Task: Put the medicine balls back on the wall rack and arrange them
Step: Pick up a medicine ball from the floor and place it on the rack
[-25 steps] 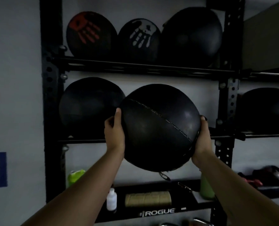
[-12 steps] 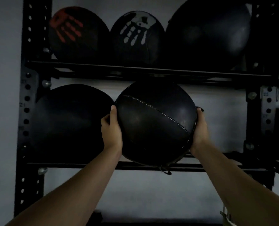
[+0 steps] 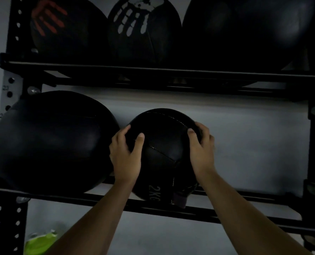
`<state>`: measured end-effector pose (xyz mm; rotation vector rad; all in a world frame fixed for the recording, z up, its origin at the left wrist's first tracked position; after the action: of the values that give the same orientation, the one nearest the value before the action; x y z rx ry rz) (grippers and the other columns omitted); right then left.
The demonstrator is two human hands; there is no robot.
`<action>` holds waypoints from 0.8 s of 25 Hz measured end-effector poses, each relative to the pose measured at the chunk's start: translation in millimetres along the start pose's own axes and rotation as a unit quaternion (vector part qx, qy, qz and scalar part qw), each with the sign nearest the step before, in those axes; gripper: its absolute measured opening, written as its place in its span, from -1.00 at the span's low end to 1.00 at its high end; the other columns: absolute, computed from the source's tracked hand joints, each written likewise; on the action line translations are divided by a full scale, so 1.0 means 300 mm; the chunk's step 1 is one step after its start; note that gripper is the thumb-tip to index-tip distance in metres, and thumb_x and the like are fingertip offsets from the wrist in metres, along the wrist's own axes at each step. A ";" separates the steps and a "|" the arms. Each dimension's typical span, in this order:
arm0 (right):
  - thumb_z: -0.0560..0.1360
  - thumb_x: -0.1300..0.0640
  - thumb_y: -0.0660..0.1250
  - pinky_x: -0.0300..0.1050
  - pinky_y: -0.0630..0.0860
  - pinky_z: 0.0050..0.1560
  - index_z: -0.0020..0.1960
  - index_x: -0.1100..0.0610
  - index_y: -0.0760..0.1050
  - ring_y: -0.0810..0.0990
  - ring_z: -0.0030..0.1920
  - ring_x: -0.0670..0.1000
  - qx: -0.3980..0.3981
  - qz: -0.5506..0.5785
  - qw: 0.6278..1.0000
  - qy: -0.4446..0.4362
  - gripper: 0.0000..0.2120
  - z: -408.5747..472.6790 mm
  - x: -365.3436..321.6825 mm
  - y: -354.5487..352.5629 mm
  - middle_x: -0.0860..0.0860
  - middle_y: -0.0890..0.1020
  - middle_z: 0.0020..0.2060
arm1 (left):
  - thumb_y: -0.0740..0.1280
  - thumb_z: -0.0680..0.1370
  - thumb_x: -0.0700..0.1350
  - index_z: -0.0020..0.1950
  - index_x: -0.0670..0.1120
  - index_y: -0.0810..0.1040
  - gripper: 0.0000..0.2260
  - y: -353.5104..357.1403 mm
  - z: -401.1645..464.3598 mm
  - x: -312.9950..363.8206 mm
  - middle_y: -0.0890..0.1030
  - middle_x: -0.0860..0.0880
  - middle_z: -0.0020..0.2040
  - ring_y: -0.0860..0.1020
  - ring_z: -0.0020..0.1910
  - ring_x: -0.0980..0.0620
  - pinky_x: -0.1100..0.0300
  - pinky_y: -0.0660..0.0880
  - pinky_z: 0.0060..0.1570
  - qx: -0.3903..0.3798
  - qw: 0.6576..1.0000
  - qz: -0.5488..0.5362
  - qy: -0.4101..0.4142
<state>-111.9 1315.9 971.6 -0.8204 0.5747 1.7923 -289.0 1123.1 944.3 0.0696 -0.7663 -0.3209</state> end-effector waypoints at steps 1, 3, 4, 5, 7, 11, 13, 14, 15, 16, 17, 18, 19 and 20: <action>0.47 -0.35 0.15 0.29 0.33 0.55 0.47 -0.26 0.38 0.37 0.52 0.16 0.006 -0.013 1.000 -0.004 -0.42 -0.002 -0.001 -0.002 0.05 0.37 0.50 | 0.30 0.60 0.25 0.50 0.13 0.46 -0.50 0.004 -0.006 0.004 0.41 0.06 0.53 0.31 0.54 0.03 -0.13 0.23 0.57 0.012 1.000 0.017 0.010; 0.54 -0.31 0.16 0.31 0.29 0.57 0.50 -0.26 0.35 0.34 0.54 0.16 0.009 -0.017 1.000 -0.018 -0.46 -0.008 0.000 -0.014 0.06 0.37 0.51 | 0.23 0.55 0.32 0.50 0.13 0.45 -0.44 0.005 -0.014 0.011 0.42 0.06 0.52 0.32 0.53 0.03 -0.17 0.24 0.57 0.022 0.999 0.029 0.021; 0.59 -0.26 0.18 0.30 0.28 0.57 0.52 -0.24 0.35 0.33 0.55 0.16 0.004 -0.020 1.000 -0.022 -0.50 -0.009 0.003 -0.020 0.07 0.36 0.51 | 0.21 0.55 0.33 0.50 0.12 0.45 -0.43 0.004 -0.017 0.012 0.42 0.06 0.52 0.31 0.53 0.03 -0.17 0.24 0.57 0.022 0.999 0.032 0.023; 0.63 -0.22 0.20 0.29 0.28 0.58 0.53 -0.23 0.34 0.33 0.55 0.17 -0.001 -0.023 0.999 -0.025 -0.53 -0.008 0.005 -0.025 0.07 0.36 0.52 | 0.21 0.56 0.31 0.51 0.12 0.44 -0.44 0.003 -0.019 0.014 0.41 0.05 0.53 0.31 0.53 0.02 -0.18 0.23 0.57 0.017 0.999 0.037 0.023; 0.66 -0.19 0.20 0.25 0.27 0.60 0.56 -0.21 0.33 0.31 0.57 0.17 -0.021 -0.024 0.999 -0.024 -0.53 -0.009 0.001 -0.029 0.08 0.33 0.53 | 0.25 0.62 0.23 0.53 0.09 0.42 -0.49 0.000 -0.021 0.021 0.40 0.00 0.54 0.30 0.54 -0.03 -0.20 0.23 0.57 0.000 0.998 0.054 0.018; 0.67 -0.25 0.14 0.21 0.27 0.58 0.63 -0.20 0.23 0.28 0.58 0.20 -0.073 -0.123 0.989 -0.024 -0.45 -0.031 -0.030 -0.041 0.11 0.34 0.55 | 0.28 0.61 0.17 0.49 0.04 0.42 -0.53 -0.011 0.000 0.064 0.40 -0.07 0.51 0.34 0.51 -0.12 -0.18 0.31 0.51 -0.049 0.990 0.135 0.012; 0.67 -0.24 0.15 0.22 0.37 0.52 0.60 -0.15 0.27 0.37 0.52 0.23 -0.081 -0.189 0.978 -0.033 -0.47 -0.017 -0.099 -0.065 0.14 0.41 0.49 | 0.33 0.56 0.12 0.39 0.02 0.48 -0.58 -0.013 0.055 0.130 0.47 -0.06 0.39 0.43 0.42 -0.12 -0.18 0.40 0.45 -0.075 0.984 0.161 0.013; 0.67 -0.22 0.17 0.21 0.43 0.48 0.57 -0.12 0.30 0.43 0.48 0.22 -0.080 -0.206 0.974 -0.044 -0.49 -0.007 -0.153 -0.082 0.13 0.45 0.46 | 0.36 0.56 0.09 0.35 0.01 0.50 -0.61 -0.005 0.079 0.182 0.50 -0.03 0.32 0.49 0.37 -0.10 -0.18 0.44 0.42 -0.090 0.983 0.156 0.025; 0.67 -0.20 0.19 0.19 0.47 0.44 0.54 -0.10 0.34 0.48 0.44 0.19 -0.075 -0.210 0.973 -0.056 -0.52 0.003 -0.212 -0.104 0.12 0.49 0.43 | 0.38 0.56 0.06 0.32 0.01 0.52 -0.65 0.007 0.096 0.246 0.53 0.01 0.28 0.53 0.32 -0.06 -0.17 0.48 0.39 -0.103 0.983 0.147 0.043; 0.67 -0.19 0.19 0.16 0.50 0.41 0.52 -0.07 0.38 0.52 0.40 0.17 -0.065 -0.208 0.974 -0.066 -0.55 0.018 -0.272 -0.133 0.11 0.53 0.40 | 0.39 0.56 0.04 0.30 0.02 0.54 -0.68 0.023 0.107 0.314 0.54 0.05 0.24 0.55 0.29 -0.03 -0.15 0.50 0.36 -0.110 0.982 0.140 0.061; 0.68 -0.17 0.20 0.11 0.52 0.36 0.49 -0.05 0.41 0.56 0.34 0.16 -0.052 -0.207 0.974 -0.074 -0.57 0.035 -0.330 -0.169 0.11 0.56 0.35 | 0.40 0.57 0.03 0.28 0.02 0.55 -0.70 0.042 0.115 0.384 0.54 0.07 0.22 0.56 0.27 -0.02 -0.14 0.51 0.34 -0.114 0.981 0.136 0.079; 0.68 -0.14 0.20 0.04 0.54 0.26 0.47 -0.02 0.44 0.60 0.26 0.14 -0.038 -0.210 0.974 -0.081 -0.59 0.054 -0.384 -0.203 0.11 0.60 0.28 | 0.40 0.56 0.02 0.27 0.02 0.56 -0.71 0.066 0.125 0.449 0.54 0.09 0.20 0.56 0.26 -0.02 -0.14 0.50 0.34 -0.117 0.979 0.135 0.096; 0.69 -0.11 0.21 -0.04 0.52 0.11 0.44 0.01 0.46 0.62 0.14 0.11 -0.025 -0.213 0.973 -0.090 -0.62 0.070 -0.436 -0.239 0.09 0.63 0.18 | 0.40 0.56 0.01 0.26 0.02 0.56 -0.72 0.091 0.134 0.511 0.54 0.08 0.19 0.55 0.26 -0.03 -0.14 0.49 0.34 -0.120 0.977 0.137 0.113; 0.69 -0.08 0.22 -0.09 0.47 -0.03 0.39 0.04 0.49 0.61 0.01 0.06 -0.008 -0.212 0.972 -0.105 -0.65 0.087 -0.494 -0.283 0.04 0.64 0.04 | 0.40 0.55 0.00 0.26 0.02 0.57 -0.72 0.120 0.143 0.577 0.54 0.06 0.19 0.55 0.26 -0.04 -0.13 0.48 0.34 -0.124 0.974 0.139 0.131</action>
<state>-5.2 1273.7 1100.6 -0.6918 0.2254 1.4657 -192.5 1105.9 1097.6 -0.2252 -0.4619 -0.1347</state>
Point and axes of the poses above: each hand's wrist, its own z-axis towards the middle knuckle, its own y-axis out of the palm, x = y × z, the point moved 10 cm from there along z, towards the middle knuckle
